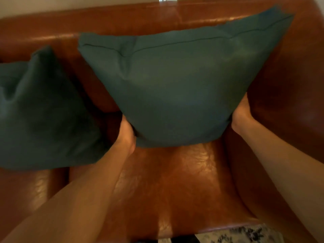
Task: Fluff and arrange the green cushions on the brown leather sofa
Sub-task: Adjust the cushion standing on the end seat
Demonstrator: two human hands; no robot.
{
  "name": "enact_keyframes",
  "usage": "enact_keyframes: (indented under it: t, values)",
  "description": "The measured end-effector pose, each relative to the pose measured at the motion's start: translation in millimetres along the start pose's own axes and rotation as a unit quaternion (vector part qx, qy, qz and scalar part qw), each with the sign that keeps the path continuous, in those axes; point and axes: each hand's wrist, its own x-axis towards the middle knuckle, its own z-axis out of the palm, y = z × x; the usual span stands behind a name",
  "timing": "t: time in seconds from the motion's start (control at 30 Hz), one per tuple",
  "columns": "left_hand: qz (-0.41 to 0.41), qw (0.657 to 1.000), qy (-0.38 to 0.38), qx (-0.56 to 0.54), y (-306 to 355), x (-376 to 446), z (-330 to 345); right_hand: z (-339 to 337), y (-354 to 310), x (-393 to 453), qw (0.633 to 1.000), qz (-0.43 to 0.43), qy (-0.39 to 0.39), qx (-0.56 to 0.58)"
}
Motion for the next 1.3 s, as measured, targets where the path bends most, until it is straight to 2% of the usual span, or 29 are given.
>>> enact_keyframes:
  t: [0.17, 0.47, 0.57, 0.7, 1.07, 1.2, 1.3]
  values:
    - [0.01, 1.0, -0.017, 0.001, -10.6, -2.3, 37.9, -32.8, 6.2, 16.0, 0.999, -0.02, -0.019, 0.032]
    - [0.012, 0.999, 0.017, 0.038, -3.8, 3.2, 26.7, -26.5, 5.7, 16.3, 0.999, 0.008, 0.007, 0.045]
    - [0.007, 1.0, 0.027, 0.002, -1.5, 7.8, 17.2, -28.9, 4.3, 15.2, 0.998, 0.027, 0.033, 0.042]
    - [-0.001, 0.999, 0.045, 0.013, -7.0, 4.4, 23.9, -22.7, -1.9, 13.1, 0.996, 0.037, 0.034, 0.071]
    - [0.005, 0.996, 0.077, 0.051, -14.6, 2.6, 30.6, -22.5, -2.7, 17.2, 0.997, 0.042, 0.039, 0.044]
    - [0.017, 0.991, 0.099, 0.086, -22.3, -5.2, 22.3, -24.4, 13.1, -2.3, 0.996, 0.042, 0.069, 0.025]
    - [0.048, 0.989, 0.077, 0.115, -32.1, -23.3, 7.9, -27.3, 38.5, -32.2, 0.997, 0.016, 0.072, -0.023]
